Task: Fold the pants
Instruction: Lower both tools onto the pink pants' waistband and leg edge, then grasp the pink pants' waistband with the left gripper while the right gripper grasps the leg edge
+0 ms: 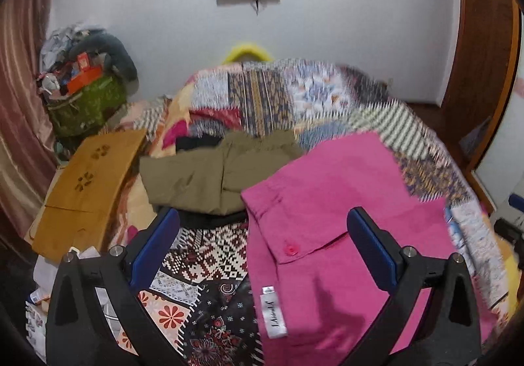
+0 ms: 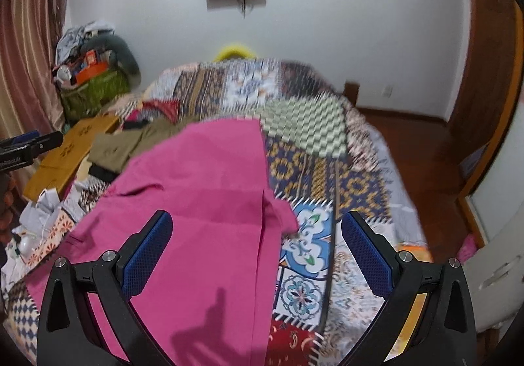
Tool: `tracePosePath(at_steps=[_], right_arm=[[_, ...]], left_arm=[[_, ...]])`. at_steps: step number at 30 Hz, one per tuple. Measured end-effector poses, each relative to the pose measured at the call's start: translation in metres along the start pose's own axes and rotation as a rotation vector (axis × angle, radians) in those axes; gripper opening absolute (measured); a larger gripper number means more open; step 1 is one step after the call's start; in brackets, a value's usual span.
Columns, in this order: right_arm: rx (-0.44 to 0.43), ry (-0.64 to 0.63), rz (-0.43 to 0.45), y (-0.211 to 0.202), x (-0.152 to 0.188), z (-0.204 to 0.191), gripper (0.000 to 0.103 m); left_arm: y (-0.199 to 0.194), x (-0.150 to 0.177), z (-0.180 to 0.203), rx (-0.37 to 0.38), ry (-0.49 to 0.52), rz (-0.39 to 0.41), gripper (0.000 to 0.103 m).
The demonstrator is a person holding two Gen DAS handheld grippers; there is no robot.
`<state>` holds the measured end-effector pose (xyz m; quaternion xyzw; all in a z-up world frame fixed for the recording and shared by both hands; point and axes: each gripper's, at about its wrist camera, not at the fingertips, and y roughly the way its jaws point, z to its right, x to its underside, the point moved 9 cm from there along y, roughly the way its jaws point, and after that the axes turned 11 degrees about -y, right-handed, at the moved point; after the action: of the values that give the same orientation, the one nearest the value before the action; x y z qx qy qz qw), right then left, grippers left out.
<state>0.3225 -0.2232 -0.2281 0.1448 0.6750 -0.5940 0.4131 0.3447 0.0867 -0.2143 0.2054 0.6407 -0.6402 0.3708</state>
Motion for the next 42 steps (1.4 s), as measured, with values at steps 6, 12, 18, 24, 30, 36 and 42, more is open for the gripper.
tracePosePath(at_steps=[6,12,18,24,30,36,42], right_arm=[[-0.079,0.028,-0.111,0.05,0.011,0.011,0.095],[-0.123,0.017,-0.165,0.078,0.012,0.01,0.086],[-0.165,0.019,-0.167,0.1,0.004,0.006,0.076],[-0.23,0.036,-0.214,0.124,0.01,0.0,0.041],[-0.258,0.053,-0.233,0.13,0.019,-0.003,0.008],[-0.216,-0.001,-0.242,0.132,0.025,-0.005,0.005],[-0.167,-0.028,-0.268,0.136,0.027,-0.004,0.004]], left_arm=[[0.052,0.032,-0.008,0.027,0.014,-0.17,0.092],[0.085,0.06,-0.008,0.048,0.032,-0.303,0.072],[0.097,0.077,0.0,0.097,0.043,-0.372,0.071],[0.101,0.084,0.007,0.154,0.043,-0.421,0.055],[0.101,0.09,0.008,0.163,0.053,-0.454,0.034],[0.101,0.094,0.005,0.134,0.036,-0.46,0.03],[0.103,0.096,0.004,0.073,0.089,-0.435,0.03]])
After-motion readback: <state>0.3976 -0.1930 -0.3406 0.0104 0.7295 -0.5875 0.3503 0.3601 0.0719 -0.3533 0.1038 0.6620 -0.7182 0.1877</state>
